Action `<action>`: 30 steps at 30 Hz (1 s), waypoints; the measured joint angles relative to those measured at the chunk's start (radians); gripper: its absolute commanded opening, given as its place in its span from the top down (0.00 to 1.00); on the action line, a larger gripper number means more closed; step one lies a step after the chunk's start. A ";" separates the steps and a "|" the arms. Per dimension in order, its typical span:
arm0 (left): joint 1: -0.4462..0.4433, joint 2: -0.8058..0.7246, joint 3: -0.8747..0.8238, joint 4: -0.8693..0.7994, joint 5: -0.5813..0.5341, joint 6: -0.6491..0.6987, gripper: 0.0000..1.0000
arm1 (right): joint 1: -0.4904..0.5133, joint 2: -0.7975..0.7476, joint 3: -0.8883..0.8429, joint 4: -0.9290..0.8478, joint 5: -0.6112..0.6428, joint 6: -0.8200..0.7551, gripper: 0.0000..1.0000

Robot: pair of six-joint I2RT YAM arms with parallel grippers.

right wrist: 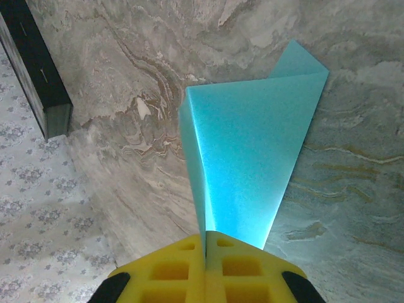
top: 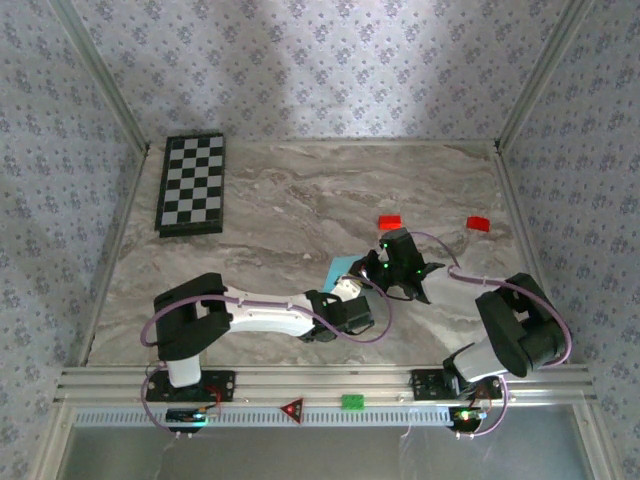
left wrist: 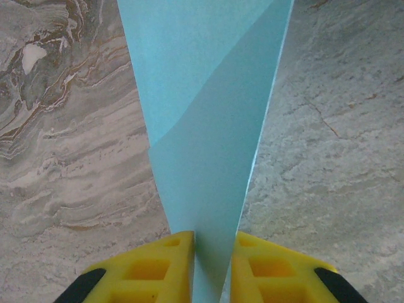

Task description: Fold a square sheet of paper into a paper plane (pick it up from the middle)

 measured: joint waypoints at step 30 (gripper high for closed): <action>0.133 -0.201 -0.266 0.298 0.277 -0.072 1.00 | -0.156 -0.233 0.049 -0.353 0.050 -0.208 0.66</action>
